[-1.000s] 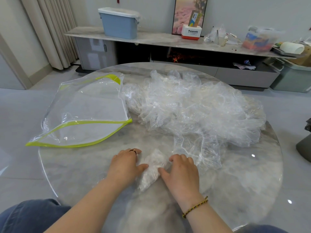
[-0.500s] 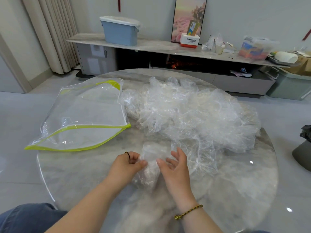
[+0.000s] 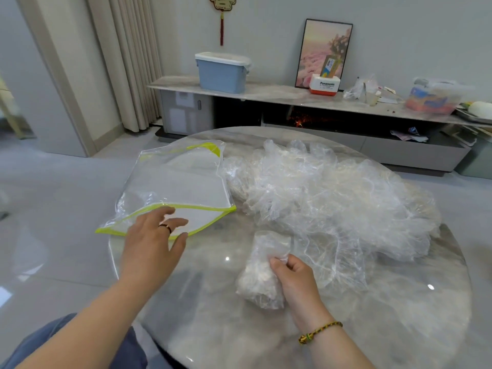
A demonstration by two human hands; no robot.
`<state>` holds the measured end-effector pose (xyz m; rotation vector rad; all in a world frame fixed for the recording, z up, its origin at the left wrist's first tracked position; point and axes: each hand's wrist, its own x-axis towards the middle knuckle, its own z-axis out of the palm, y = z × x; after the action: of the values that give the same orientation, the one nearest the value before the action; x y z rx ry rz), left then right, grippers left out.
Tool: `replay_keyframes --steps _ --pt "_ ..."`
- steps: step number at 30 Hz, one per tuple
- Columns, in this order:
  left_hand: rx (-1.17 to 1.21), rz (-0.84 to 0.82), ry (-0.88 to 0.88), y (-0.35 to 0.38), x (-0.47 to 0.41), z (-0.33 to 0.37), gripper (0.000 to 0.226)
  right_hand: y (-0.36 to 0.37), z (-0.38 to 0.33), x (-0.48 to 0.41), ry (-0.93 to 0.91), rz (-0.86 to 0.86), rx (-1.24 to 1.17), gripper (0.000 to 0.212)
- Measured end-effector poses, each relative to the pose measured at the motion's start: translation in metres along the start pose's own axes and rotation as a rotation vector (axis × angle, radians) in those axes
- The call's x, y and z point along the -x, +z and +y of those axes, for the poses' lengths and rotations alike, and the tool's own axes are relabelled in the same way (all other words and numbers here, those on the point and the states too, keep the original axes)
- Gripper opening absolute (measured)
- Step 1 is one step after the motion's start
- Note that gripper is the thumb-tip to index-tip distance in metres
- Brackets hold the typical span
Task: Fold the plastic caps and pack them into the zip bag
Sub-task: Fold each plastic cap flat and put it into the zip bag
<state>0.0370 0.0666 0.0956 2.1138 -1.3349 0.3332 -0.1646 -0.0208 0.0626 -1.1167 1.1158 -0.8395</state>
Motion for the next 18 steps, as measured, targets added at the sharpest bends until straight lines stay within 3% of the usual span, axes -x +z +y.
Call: replay_keyframes --steps 6,9,15,18 --pt "-0.388 -0.259 -0.053 -0.005 -0.013 -0.032 0.049 0.013 -0.003 0.001 -0.050 -0.075 0.039 0.018" --pt "-0.450 -0.222 0.063 0.005 -0.015 -0.041 0.051 0.016 -0.003 0.001 -0.064 -0.078 0.070 0.015" --pt "-0.324 -0.145 0.288 0.001 -0.010 -0.026 0.045 0.024 -0.003 0.001 -0.104 -0.111 0.193 0.030" --pt "-0.225 -0.104 0.431 -0.001 -0.002 -0.005 0.049 0.031 0.002 0.002 -0.119 -0.122 0.257 0.019"
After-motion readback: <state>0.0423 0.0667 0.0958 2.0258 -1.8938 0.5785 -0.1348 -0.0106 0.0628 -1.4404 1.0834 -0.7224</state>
